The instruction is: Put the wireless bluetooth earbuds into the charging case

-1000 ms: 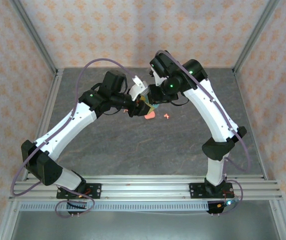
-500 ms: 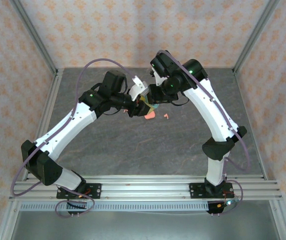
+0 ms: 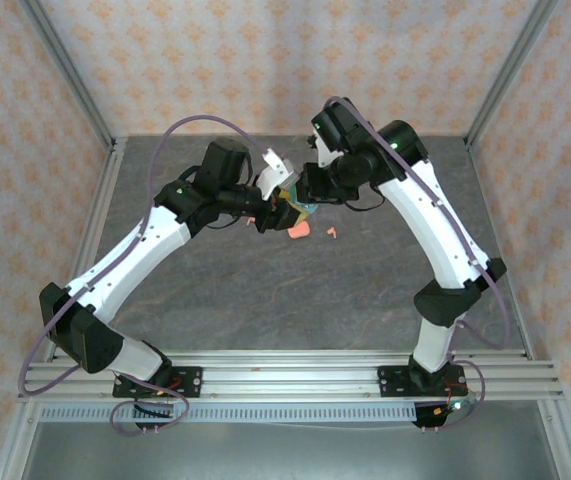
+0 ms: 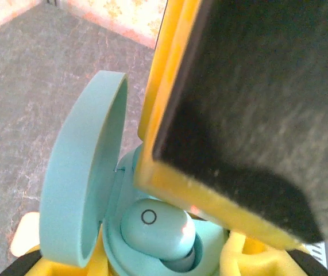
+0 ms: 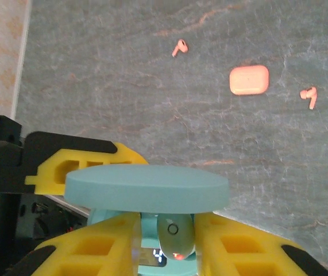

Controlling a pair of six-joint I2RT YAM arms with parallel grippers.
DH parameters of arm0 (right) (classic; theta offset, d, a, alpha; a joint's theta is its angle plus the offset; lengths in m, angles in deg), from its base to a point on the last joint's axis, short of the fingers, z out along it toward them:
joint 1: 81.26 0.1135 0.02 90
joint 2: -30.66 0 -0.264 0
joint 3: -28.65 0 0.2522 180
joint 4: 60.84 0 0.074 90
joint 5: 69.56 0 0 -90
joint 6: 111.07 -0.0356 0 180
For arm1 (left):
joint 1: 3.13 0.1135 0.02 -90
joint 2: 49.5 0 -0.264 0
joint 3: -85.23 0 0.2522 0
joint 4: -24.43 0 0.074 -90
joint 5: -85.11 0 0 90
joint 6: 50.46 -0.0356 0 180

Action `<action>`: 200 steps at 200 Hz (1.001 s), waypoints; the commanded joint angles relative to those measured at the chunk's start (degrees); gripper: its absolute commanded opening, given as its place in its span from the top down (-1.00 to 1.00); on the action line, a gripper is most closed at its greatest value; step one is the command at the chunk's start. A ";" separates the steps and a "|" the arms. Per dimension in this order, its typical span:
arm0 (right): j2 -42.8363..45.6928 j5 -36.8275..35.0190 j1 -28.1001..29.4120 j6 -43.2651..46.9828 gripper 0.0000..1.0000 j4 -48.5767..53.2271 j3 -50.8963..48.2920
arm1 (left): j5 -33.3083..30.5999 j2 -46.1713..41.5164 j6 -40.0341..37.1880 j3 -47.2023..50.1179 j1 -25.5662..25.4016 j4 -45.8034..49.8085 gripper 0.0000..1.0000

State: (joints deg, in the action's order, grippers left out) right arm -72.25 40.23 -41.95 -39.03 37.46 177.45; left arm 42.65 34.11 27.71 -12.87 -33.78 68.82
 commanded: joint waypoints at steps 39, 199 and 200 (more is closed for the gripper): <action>9.43 -2.77 -1.28 -4.26 0.35 -9.45 -4.14 | 2.02 -2.36 2.32 -0.39 -0.37 -6.75 0.84; 30.45 17.52 -11.45 -31.64 0.07 -53.00 -44.37 | 2.65 -1.92 10.55 -3.97 -0.36 -15.96 0.84; 30.43 17.63 -11.45 -31.71 0.07 -53.08 -44.40 | 2.64 -1.90 10.58 -4.02 -0.37 -16.00 0.84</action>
State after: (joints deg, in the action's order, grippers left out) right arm -43.24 53.15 -53.20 -65.15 -5.93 134.29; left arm 44.03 33.02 35.25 -13.76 -33.78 58.22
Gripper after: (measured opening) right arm 0.463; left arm 0.317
